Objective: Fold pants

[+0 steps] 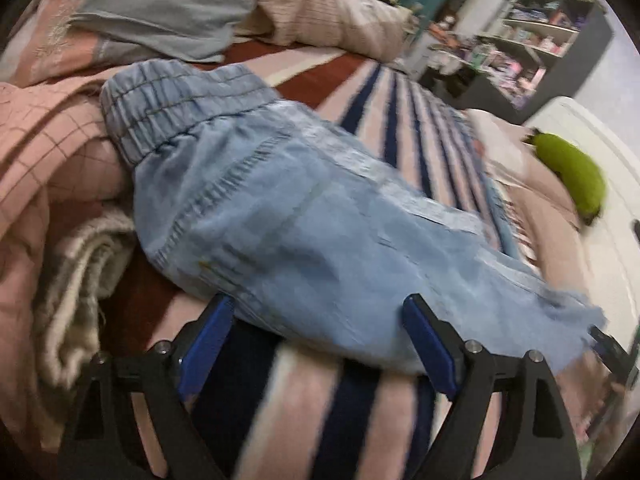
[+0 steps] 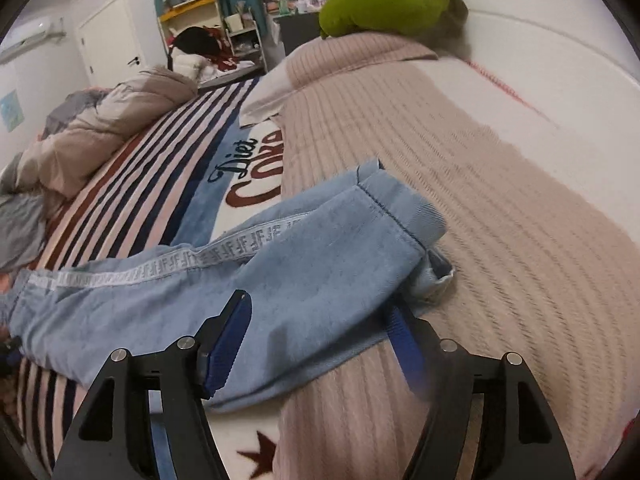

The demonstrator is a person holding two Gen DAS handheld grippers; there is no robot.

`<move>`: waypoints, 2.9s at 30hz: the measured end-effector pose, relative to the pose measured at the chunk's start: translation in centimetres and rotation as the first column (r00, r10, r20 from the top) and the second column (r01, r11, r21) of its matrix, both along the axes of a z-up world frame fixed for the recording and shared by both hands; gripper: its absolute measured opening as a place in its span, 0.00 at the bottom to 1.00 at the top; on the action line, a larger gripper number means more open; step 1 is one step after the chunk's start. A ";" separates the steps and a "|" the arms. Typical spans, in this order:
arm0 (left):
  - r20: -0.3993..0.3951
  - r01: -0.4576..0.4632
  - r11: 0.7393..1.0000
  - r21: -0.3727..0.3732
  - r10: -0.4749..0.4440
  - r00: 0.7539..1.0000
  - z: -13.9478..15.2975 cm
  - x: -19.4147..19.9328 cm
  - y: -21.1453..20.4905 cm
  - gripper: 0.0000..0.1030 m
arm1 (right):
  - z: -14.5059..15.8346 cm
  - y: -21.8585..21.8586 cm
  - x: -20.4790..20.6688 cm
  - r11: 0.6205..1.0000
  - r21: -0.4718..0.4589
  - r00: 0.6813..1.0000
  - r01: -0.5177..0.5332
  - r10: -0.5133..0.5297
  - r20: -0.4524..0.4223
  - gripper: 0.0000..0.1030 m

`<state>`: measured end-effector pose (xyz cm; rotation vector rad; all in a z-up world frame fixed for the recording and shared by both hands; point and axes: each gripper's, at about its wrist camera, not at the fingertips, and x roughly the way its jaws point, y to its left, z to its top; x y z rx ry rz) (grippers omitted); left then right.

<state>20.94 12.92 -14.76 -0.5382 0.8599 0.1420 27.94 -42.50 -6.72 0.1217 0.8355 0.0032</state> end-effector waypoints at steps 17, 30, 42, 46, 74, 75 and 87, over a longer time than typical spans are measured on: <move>0.101 -0.145 0.989 -0.008 0.145 0.984 -1.6 3.0 0.8 0.67 | -0.9 1.5 3.3 0.993 -0.097 0.996 0.062 -0.055 0.072 0.26; 0.191 -0.108 0.983 0.149 0.078 0.978 1.3 1.5 -0.3 0.11 | 2.0 0.3 0.0 0.983 -0.136 0.978 0.119 -0.093 0.187 0.01; 0.156 -0.079 0.988 0.133 0.057 0.986 0.1 1.2 0.0 0.12 | -0.2 -0.9 -0.1 0.998 0.033 0.999 0.052 -0.052 0.016 0.59; 0.156 -0.073 0.988 0.134 0.052 0.986 0.0 1.1 0.0 0.12 | -0.8 -0.3 2.5 0.998 0.013 0.998 0.059 -0.060 0.025 0.66; 0.160 -0.008 0.982 0.189 -0.023 0.987 3.6 -10.2 -1.8 0.10 | 5.0 -0.9 -13.7 0.985 -0.071 0.975 0.157 -0.144 0.167 0.01; 0.142 0.001 0.983 0.182 -0.027 0.989 3.1 -10.8 -1.8 0.12 | 4.7 -1.0 -14.4 0.985 -0.066 0.976 0.160 -0.148 0.160 0.02; 0.072 0.023 0.996 0.091 -0.030 0.997 2.3 -10.7 1.5 0.78 | 3.5 0.5 -20.8 0.977 -0.125 0.964 0.175 -0.144 0.226 0.49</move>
